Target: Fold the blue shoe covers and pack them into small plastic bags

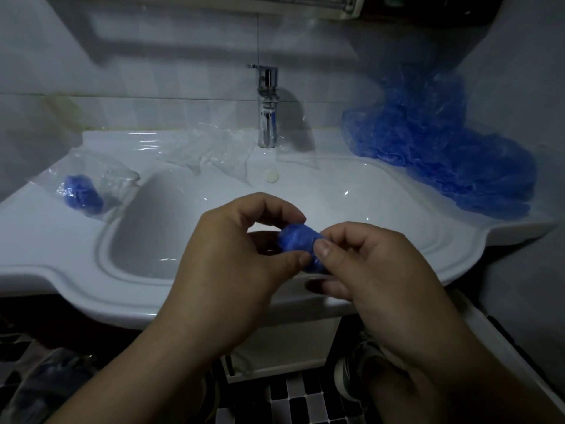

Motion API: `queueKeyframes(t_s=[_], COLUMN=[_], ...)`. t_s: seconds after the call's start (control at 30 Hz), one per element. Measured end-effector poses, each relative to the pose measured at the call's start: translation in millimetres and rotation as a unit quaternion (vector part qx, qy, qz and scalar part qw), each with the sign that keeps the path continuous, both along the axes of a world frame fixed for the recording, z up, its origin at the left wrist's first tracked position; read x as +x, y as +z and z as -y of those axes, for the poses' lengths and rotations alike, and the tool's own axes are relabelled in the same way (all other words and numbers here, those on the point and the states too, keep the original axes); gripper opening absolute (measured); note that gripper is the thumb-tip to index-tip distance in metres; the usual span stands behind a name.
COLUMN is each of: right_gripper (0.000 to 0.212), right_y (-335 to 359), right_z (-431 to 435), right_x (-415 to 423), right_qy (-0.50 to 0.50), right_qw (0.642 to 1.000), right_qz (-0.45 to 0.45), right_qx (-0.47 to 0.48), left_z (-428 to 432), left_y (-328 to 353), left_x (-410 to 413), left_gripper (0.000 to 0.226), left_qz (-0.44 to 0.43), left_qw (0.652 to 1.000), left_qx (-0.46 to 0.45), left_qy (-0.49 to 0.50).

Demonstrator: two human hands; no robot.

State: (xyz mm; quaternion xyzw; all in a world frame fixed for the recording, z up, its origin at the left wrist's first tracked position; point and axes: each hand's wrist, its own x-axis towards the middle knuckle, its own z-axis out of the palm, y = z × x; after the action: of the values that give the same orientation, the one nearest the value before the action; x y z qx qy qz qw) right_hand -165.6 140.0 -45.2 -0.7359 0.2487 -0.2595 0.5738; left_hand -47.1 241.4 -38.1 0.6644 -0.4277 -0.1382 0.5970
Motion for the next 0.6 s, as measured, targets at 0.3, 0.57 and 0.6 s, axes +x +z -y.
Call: queueKeyframes(t_s=[0.3,0.57,0.6], right_gripper=[0.003,0.020,0.020], right_y=[6.4,0.5,-0.5], right_z=[2.2,12.5,15.1], right_x=[32.2,57.7,57.2], right_qy=[-0.006,-0.144,-0.156], right_qw=[0.980,0.988,0.986], right_qz=[0.093,0.049,0.050], right_qx=[0.178,-0.006,-0.019], left_z=[-5.0,-6.1,-8.0], left_y=[5.3,11.6,11.5], left_x=[19.0,109.2,130.5], left_gripper=[0.059,0.071,0.068], left_qz=[0.106,0.171,0.203], left_qw=[0.994,0.963,0.932], left_qx=[-0.012,0.095,0.126], left_qy=[0.010,0.185,0.271])
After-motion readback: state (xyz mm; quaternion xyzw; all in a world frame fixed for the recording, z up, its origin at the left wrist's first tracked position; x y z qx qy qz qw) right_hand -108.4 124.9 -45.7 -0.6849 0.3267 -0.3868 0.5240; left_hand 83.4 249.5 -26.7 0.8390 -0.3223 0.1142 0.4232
